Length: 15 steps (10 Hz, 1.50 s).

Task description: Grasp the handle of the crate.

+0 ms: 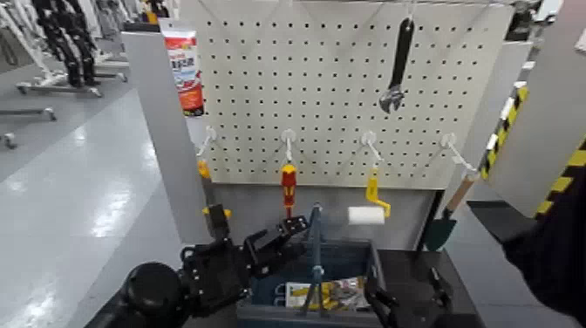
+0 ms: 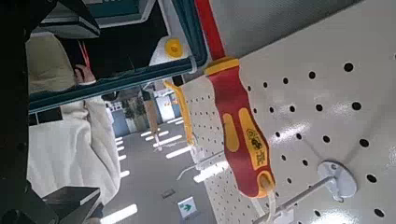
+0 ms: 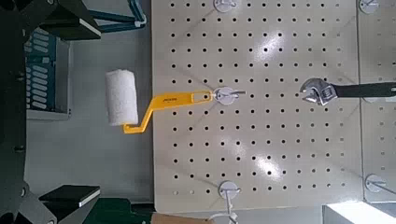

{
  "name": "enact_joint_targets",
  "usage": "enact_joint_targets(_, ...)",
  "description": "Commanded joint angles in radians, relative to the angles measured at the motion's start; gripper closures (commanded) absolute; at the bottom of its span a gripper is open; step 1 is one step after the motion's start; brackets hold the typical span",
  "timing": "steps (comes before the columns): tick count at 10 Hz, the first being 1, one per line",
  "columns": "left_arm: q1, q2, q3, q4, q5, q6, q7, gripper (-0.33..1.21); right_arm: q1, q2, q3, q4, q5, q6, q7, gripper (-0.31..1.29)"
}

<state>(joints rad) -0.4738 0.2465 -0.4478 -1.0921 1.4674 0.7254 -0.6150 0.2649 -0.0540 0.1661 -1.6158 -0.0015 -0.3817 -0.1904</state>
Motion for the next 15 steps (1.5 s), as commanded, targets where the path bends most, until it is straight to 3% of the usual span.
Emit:
enact_joint_targets(1,-0.051,-0.012,-0.043,0.081,0.036,-0.004,-0.029,0.12,-0.004,-0.001,0.006,0.002,-0.003,0.000,0.000,0.13)
enact_joint_targets(9,-0.111,-0.033,-0.126,0.175,0.134,-0.011,-0.100,0.14,-0.015,-0.003,0.016,0.011,-0.008,-0.009,0.003,0.13)
enact_joint_targets(10,-0.114,-0.033,-0.126,0.178,0.136,-0.009,-0.101,0.24,-0.015,-0.003,0.016,0.011,-0.008,-0.009,0.003,0.13)
enact_joint_targets(12,-0.114,-0.035,-0.129,0.195,0.137,-0.004,-0.103,0.67,-0.013,-0.003,0.015,0.010,-0.008,-0.009,0.005,0.13)
enact_joint_targets(14,-0.111,-0.036,-0.135,0.202,0.139,-0.004,-0.108,0.84,-0.013,-0.003,0.013,0.010,-0.011,-0.013,0.006,0.13)
enact_joint_targets(15,-0.109,-0.036,-0.137,0.206,0.139,-0.004,-0.108,0.86,-0.013,-0.004,0.013,0.011,-0.012,-0.016,0.008,0.13)
